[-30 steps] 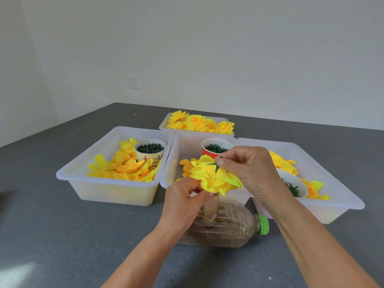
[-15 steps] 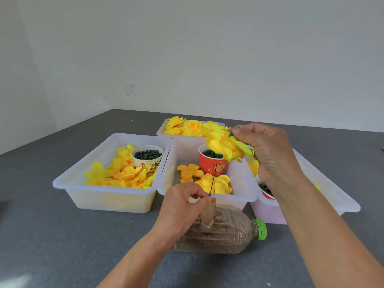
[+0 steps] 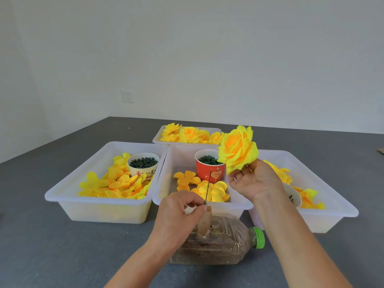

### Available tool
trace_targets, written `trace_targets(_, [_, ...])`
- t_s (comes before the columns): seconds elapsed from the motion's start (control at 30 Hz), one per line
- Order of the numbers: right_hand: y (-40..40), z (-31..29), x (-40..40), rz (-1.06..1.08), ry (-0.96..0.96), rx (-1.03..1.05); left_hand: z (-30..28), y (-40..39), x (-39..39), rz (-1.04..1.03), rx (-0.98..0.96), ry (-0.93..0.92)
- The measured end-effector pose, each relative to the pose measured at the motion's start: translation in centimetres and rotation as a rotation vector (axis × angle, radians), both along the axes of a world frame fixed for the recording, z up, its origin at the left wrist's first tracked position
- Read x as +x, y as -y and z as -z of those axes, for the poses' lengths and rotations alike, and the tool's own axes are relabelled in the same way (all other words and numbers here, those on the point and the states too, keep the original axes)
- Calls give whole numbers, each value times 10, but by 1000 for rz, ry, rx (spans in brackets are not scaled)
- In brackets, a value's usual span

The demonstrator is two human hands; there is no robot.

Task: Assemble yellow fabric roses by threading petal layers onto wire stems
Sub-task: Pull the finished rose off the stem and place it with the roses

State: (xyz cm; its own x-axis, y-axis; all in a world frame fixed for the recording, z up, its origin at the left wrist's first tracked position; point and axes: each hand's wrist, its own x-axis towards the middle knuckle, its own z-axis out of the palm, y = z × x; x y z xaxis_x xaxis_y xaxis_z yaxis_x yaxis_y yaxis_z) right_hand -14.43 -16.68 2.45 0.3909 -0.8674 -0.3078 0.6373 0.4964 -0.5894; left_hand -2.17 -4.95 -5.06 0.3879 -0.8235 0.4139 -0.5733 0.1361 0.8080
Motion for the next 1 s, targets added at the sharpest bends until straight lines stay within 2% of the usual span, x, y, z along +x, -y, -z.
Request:
trace_targets(0.13, [2,10,6,-31,131,58,-6,-2,4,39,8,-16])
trace_targets(0.33, [8,26,22,-106,276,56,-34,16,17,15,-109,-216])
trace_targets(0.4, [11,29,29,-123,315,52,-41,27,19,-25,-93,-289])
trace_targets(0.47, [15,31,36,-137,335,51,-48,40,23,-39,-9,-408])
trace_targets(0.57, [22,34,47,-167,309,32,-57,59,29,75,120,-672])
trace_targets(0.7, [30,40,58,-211,232,-49,-65,80,41,192,133,-970])
trace_targets(0.77, [36,44,61,-230,190,-110,-68,87,48,204,144,-1061])
trace_targets(0.87, [44,48,63,-267,112,-252,-70,96,59,207,111,-1090])
trace_targets(1.0, [57,52,66,-275,13,-457,-69,107,78,212,71,-969])
